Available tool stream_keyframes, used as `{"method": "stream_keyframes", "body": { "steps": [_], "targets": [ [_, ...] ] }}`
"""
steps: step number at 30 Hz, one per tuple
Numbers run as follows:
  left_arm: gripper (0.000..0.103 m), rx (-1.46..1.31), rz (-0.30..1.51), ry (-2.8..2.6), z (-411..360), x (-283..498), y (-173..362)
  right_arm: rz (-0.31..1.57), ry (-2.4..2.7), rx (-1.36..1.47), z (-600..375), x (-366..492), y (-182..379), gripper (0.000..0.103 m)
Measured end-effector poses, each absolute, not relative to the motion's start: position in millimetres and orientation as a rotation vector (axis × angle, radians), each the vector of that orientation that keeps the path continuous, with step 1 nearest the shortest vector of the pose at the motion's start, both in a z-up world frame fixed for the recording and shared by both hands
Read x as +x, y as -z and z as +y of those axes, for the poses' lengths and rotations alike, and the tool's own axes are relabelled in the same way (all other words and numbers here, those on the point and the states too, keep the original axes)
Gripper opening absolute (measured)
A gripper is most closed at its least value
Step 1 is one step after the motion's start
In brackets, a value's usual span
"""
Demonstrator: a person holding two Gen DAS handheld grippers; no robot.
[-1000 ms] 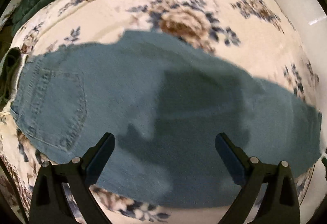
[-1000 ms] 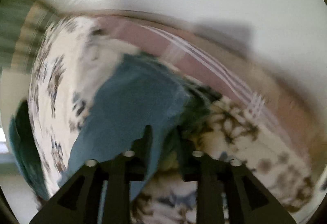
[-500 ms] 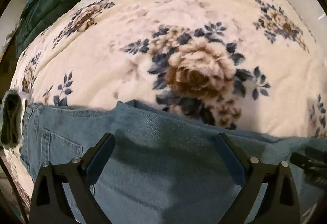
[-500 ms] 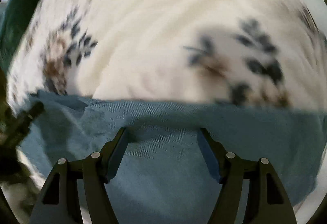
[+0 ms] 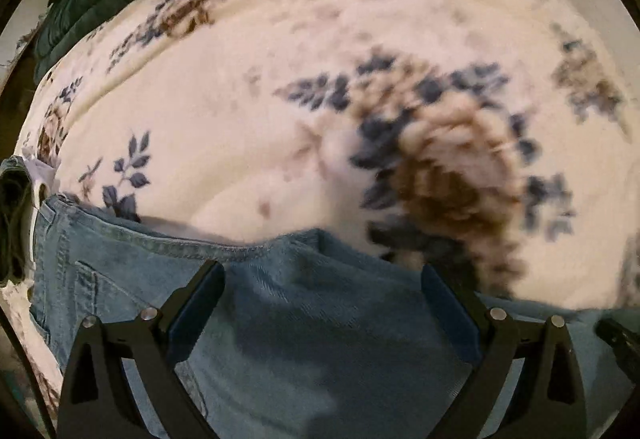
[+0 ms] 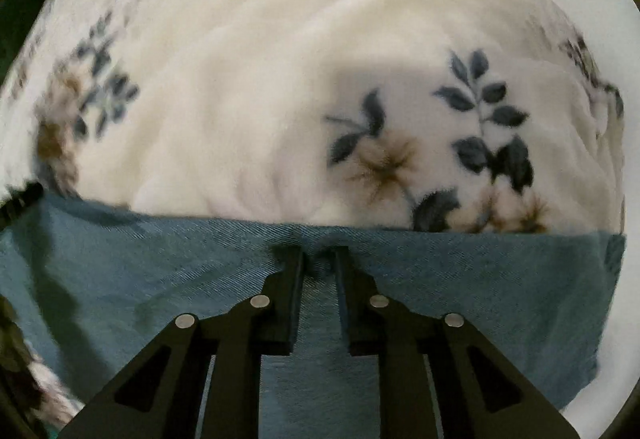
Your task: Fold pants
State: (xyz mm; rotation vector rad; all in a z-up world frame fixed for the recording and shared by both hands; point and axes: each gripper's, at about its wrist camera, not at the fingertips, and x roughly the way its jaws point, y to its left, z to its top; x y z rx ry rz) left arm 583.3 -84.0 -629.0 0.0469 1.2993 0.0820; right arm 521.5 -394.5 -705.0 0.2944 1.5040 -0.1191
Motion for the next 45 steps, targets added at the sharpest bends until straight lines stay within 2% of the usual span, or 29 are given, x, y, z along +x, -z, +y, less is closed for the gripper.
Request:
{"method": "stream_keyframes", "body": {
  "steps": [1, 3, 4, 5, 7, 10, 12, 15, 16, 18, 20, 27, 28, 29, 34, 41, 45],
  "targets": [
    [0.100, 0.044, 1.274, -0.054, -88, 576, 617, 1.481, 0.102, 0.356, -401, 522, 697, 0.024],
    [0.101, 0.084, 1.206, -0.025, -99, 555, 587, 1.390, 0.075, 0.495, -424, 506, 671, 0.042],
    [0.101, 0.112, 1.179, -0.015, -106, 541, 576, 1.328, 0.077, 0.564, -437, 491, 657, 0.065],
    [0.101, 0.134, 1.164, -0.011, -109, 532, 569, 1.274, 0.080, 0.626, -449, 475, 647, 0.082],
    [0.101, 0.144, 1.148, 0.008, -113, 505, 559, 1.178, 0.160, 0.768, -485, 425, 631, 0.083],
    [0.101, 0.104, 1.181, 0.039, -115, 487, 565, 1.133, 0.381, 0.969, -537, 342, 638, 0.084],
    [0.101, 0.051, 1.263, 0.069, -121, 483, 589, 1.084, 0.493, 1.115, -568, 301, 651, 0.084],
    [0.101, -0.025, 1.386, 0.082, -129, 482, 630, 0.975, 0.556, 1.341, -606, 250, 701, 0.083],
    [0.101, -0.018, 1.413, 0.075, -132, 483, 642, 0.905, 0.510, 1.411, -613, 242, 721, 0.082],
    [0.101, -0.004, 1.438, 0.058, -137, 484, 659, 0.768, 0.439, 1.490, -624, 237, 747, 0.073],
    [0.101, 0.005, 1.442, 0.053, -140, 485, 665, 0.709, 0.432, 1.493, -627, 240, 756, 0.053],
    [0.103, -0.054, 1.511, 0.008, -142, 506, 687, 0.759, 0.414, 1.388, -630, 276, 764, 0.051],
    [0.103, -0.056, 1.523, -0.010, -144, 509, 688, 0.775, 0.415, 1.357, -629, 281, 758, 0.038],
    [0.103, -0.050, 1.536, -0.019, -145, 510, 690, 0.774, 0.413, 1.334, -625, 288, 751, 0.014],
    [0.103, -0.070, 1.581, -0.019, -144, 516, 693, 0.710, 0.355, 1.256, -623, 284, 709, 0.014],
    [0.103, -0.088, 1.568, -0.011, -135, 516, 682, 0.885, 0.416, 1.316, -637, 309, 743, 0.015],
    [0.103, -0.124, 1.535, 0.023, -123, 519, 658, 0.827, 0.409, 1.256, -626, 312, 703, 0.014]
  ]
}}
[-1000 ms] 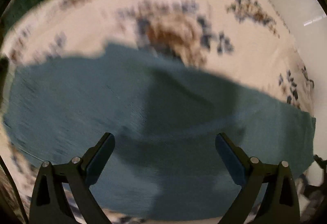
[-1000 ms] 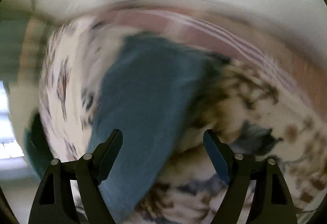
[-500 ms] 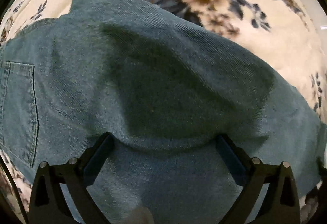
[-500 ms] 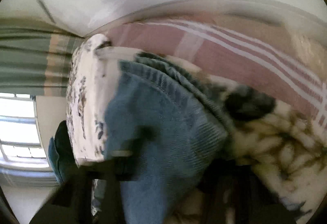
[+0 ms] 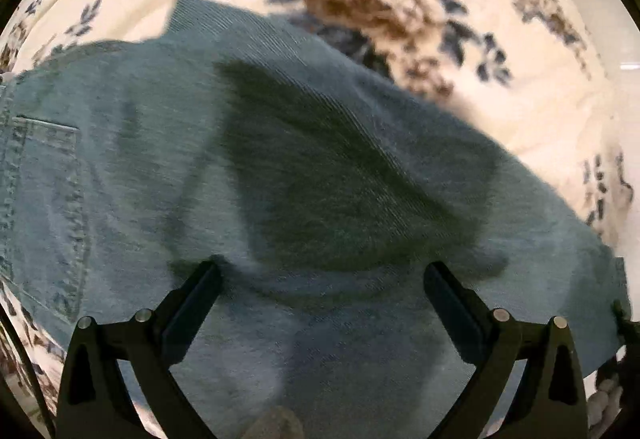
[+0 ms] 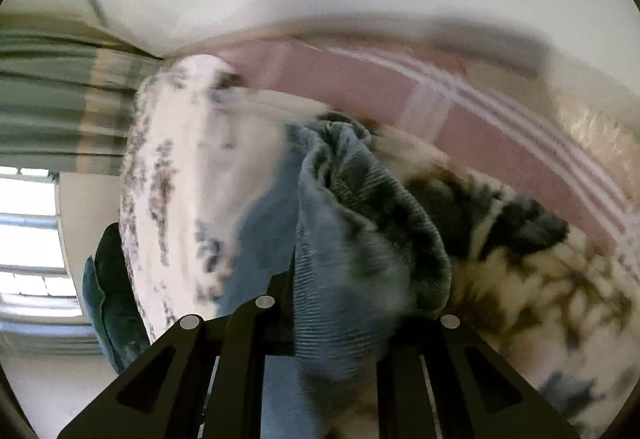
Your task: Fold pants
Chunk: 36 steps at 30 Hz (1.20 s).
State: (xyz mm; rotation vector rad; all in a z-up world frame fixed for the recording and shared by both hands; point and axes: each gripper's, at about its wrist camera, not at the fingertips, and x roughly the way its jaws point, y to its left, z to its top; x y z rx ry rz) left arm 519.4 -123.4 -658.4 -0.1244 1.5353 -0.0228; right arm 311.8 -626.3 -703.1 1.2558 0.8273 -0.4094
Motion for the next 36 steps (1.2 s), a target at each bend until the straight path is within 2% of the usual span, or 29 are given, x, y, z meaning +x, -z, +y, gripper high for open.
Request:
{"method": "stream_keyframes", "body": {
  "steps": [6, 9, 13, 19, 23, 26, 30, 33, 34, 35, 36],
  "targets": [
    [0.103, -0.101, 1.461, 0.004, -77, 521, 610, 0.835, 0.321, 0.971, -562, 341, 595, 0.013],
    [0.103, -0.131, 1.438, -0.013, -40, 506, 584, 0.838, 0.247, 0.791, -498, 369, 545, 0.013],
    [0.103, -0.147, 1.419, -0.068, 14, 469, 565, 0.859, 0.126, 0.637, -401, 403, 521, 0.013],
    [0.103, -0.218, 1.394, -0.209, 105, 416, 557, 0.993, -0.045, 0.418, -234, 456, 566, 0.013],
    [0.103, -0.254, 1.401, -0.292, 152, 405, 570, 1.105, -0.133, 0.152, -112, 465, 631, 0.013],
    [0.103, -0.265, 1.397, -0.323, 171, 403, 575, 1.132, -0.140, -0.016, -61, 452, 665, 0.013],
    [0.103, -0.292, 1.384, -0.344, 188, 403, 575, 1.126, -0.145, -0.175, -30, 437, 682, 0.014],
    [0.103, -0.349, 1.369, -0.302, 183, 416, 571, 1.194, -0.173, -0.190, -28, 438, 684, 0.023],
    [0.103, -0.375, 1.358, -0.273, 178, 422, 568, 1.235, -0.222, -0.125, -33, 440, 678, 0.041],
    [0.103, -0.398, 1.347, -0.245, 174, 427, 566, 1.276, -0.284, -0.043, -40, 442, 672, 0.070],
    [0.103, -0.415, 1.335, -0.217, 168, 433, 563, 1.293, -0.318, 0.008, -45, 442, 665, 0.082]
  ]
}}
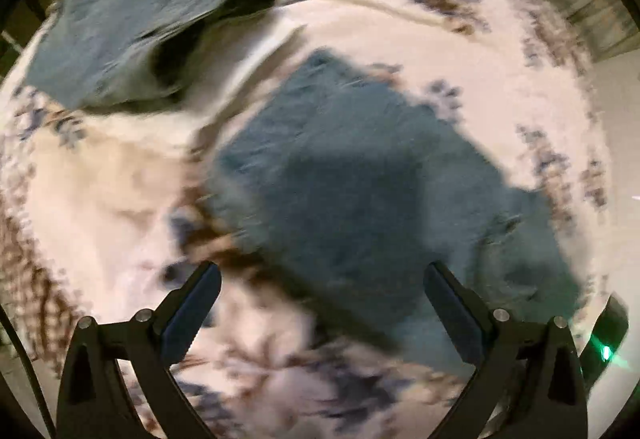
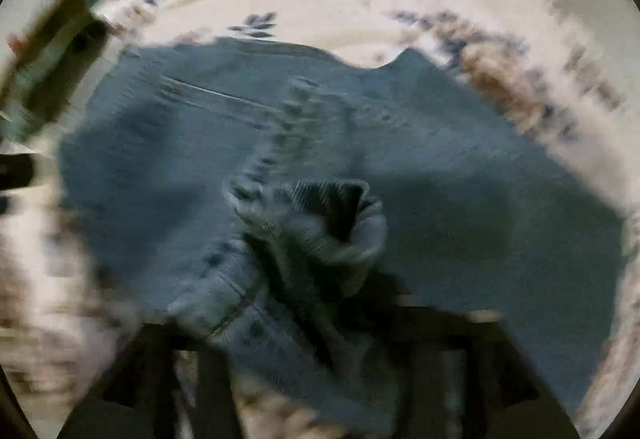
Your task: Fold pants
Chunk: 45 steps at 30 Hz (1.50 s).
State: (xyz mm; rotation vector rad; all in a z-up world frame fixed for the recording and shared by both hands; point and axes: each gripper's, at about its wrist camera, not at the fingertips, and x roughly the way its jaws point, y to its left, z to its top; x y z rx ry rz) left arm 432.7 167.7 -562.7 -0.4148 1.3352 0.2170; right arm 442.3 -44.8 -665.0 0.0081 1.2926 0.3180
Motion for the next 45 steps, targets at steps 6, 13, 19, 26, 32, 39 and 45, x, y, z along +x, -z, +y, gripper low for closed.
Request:
{"method": "stream_keyframes", "body": {
  "steps": [6, 13, 19, 26, 32, 39, 45],
  "targets": [
    [0.103, -0.472, 1.441, 0.058, 107, 480, 584, 1.228, -0.354, 0.227, -116, 414, 604, 0.086],
    [0.048, -0.210, 1.572, 0.201, 18, 516, 644, 1.306, 0.034, 0.538, -267, 401, 617, 0.087],
    [0.027, 0.080, 1.504, 0.185, 5, 511, 651, 1.325, 0.139, 0.701, -338, 392, 648, 0.087],
    [0.043, 0.018, 1.482, 0.129, 15, 493, 612, 1.433, 0.144, 0.697, -346, 374, 675, 0.087],
    [0.063, 0.165, 1.525, 0.135, 1, 432, 632, 1.538, 0.100, 0.640, -335, 352, 701, 0.087],
    [0.072, 0.075, 1.560, 0.132, 27, 417, 641, 1.578, 0.101, 0.681, -347, 341, 719, 0.087],
    [0.071, -0.087, 1.466, 0.086, 28, 417, 587, 1.591, 0.120, 0.689, -351, 346, 700, 0.087]
  ]
}}
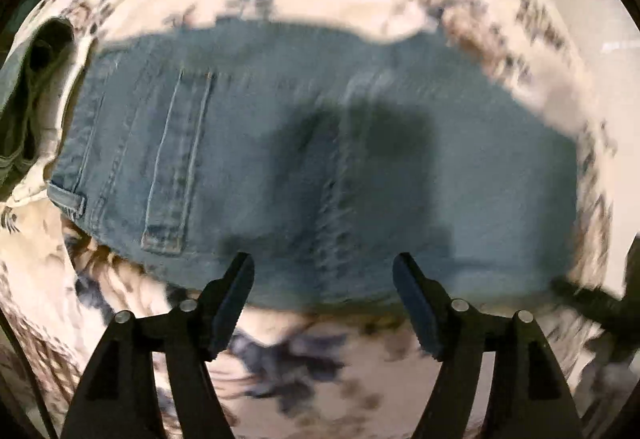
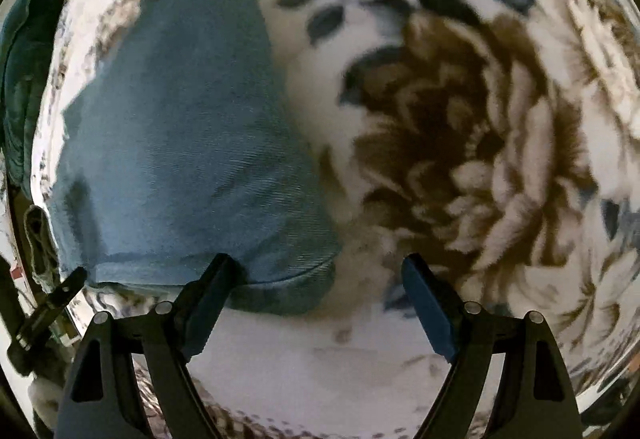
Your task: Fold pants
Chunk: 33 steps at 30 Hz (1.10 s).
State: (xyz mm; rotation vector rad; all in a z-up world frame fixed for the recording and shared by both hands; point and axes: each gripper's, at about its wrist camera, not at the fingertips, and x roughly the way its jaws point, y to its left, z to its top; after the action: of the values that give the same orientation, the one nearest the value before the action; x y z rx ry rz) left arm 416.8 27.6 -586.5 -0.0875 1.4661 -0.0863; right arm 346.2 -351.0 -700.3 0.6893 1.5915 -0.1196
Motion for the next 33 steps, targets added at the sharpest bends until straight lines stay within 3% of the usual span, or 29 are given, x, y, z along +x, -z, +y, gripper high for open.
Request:
{"method": "stream_keyframes", "body": {
  "steps": [4, 7, 13, 23, 29, 33],
  "targets": [
    [0.071, -0.145, 1.513, 0.075, 8, 430, 615, 1.542, 0.151, 0.833, -346, 350, 697, 0.088],
    [0.071, -0.061, 1.575, 0.022, -2, 420, 645, 1.613, 0.193, 0.943, -336, 346, 721, 0.088],
    [0.082, -0.116, 1.600, -0.022, 25, 394, 652, 1.614, 0.214, 1.078, -345, 318, 737, 0.088],
    [0.081, -0.357, 1.521, -0.048, 38, 378, 599, 1.548, 0.195, 1.168, -317, 327, 701, 0.088],
    [0.082, -0.292, 1.670, -0.079, 18, 384, 652, 1.648, 0.248, 1.191, -267, 342, 737, 0.087],
    [0.086, -0.313, 1.681, -0.043, 40, 372, 652, 1.666, 0.267, 1.173, -266, 334, 740, 0.086]
  ]
}}
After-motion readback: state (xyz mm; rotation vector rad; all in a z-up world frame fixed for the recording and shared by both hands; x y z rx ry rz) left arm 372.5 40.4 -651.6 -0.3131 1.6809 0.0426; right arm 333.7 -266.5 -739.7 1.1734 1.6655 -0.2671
